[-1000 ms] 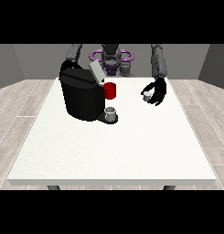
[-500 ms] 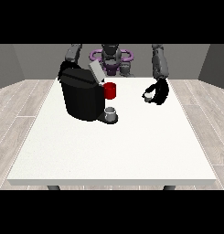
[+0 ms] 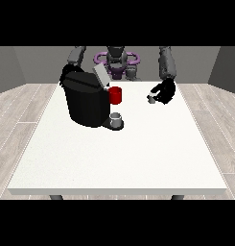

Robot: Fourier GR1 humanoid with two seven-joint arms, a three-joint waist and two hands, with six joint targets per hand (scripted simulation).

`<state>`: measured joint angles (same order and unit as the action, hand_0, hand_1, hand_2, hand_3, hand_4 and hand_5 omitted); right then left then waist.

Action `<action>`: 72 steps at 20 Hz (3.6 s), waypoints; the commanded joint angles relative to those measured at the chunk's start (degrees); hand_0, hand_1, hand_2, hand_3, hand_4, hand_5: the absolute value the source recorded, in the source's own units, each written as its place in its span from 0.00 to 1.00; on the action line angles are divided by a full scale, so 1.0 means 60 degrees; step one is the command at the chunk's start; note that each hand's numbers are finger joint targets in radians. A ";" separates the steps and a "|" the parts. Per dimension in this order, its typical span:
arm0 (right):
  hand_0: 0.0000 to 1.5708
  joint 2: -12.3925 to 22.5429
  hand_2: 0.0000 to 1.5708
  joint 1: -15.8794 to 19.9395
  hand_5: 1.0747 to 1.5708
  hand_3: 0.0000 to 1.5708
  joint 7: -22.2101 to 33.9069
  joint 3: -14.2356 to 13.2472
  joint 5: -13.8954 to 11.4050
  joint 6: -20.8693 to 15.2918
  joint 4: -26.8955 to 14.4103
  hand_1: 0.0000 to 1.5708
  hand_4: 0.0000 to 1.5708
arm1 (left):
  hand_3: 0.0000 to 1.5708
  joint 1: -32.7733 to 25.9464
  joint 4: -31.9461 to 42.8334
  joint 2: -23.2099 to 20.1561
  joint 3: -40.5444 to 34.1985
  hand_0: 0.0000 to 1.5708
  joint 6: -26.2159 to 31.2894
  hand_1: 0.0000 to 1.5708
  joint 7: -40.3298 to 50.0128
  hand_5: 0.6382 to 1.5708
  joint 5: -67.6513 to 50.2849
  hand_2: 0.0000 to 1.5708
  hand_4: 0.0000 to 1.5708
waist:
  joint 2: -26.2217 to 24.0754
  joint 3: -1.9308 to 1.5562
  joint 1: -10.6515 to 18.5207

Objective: Insert the coffee pod into the coffee machine and close the lid

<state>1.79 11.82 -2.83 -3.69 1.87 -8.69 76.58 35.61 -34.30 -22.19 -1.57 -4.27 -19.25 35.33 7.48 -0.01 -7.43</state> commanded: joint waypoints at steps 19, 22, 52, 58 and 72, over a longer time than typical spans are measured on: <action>0.00 -0.0124 0.00 0.0930 1.00 0.00 -0.0125 0.0325 0.0060 0.0295 -0.0081 0.00 0.32 | 0.81 0.3289 -0.0760 -0.0539 -0.0523 0.80 0.1611 0.80 0.1465 1.00 0.0122 0.84 0.34 | 0.0247 0.0003 -0.1099; 0.00 -0.0290 0.00 0.0676 1.00 0.00 -0.0091 0.0757 -0.0261 -0.0013 0.0002 0.00 0.31 | 0.78 0.3815 -0.0729 -0.0633 -0.0764 0.65 0.1821 0.65 0.1804 1.00 -0.0022 0.77 0.32 | 0.0171 0.0003 -0.1283; 0.00 -0.0148 0.00 0.1490 1.00 0.00 -0.0070 0.0256 -0.0129 -0.0277 0.0565 0.00 0.32 | 0.76 0.5352 -0.0326 -0.0635 -0.0936 0.77 0.1832 0.77 0.1797 1.00 0.0300 0.80 0.32 | 0.1510 0.0000 -0.1606; 0.00 0.0516 0.00 0.0973 1.00 0.00 -0.0303 -0.0557 0.0362 0.0216 -0.0124 0.00 0.31 | 0.76 0.4827 -0.0575 0.0197 -0.0559 0.76 0.1952 0.76 0.2078 1.00 0.0406 0.81 0.32 | 0.0757 -0.0006 -0.1161; 0.00 0.0076 0.00 0.0765 1.00 0.00 -0.0574 0.0077 0.0104 0.0074 0.0195 0.00 0.28 | 0.74 0.4885 -0.0135 0.0118 -0.0825 0.78 0.1925 0.78 0.2141 1.00 0.0437 0.81 0.31 | 0.1216 -0.0001 -0.1405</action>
<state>2.85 17.19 -4.76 -3.66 2.77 -8.28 78.41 66.11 -35.71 -24.01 -6.98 7.74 -6.80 37.90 14.38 -0.10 -16.10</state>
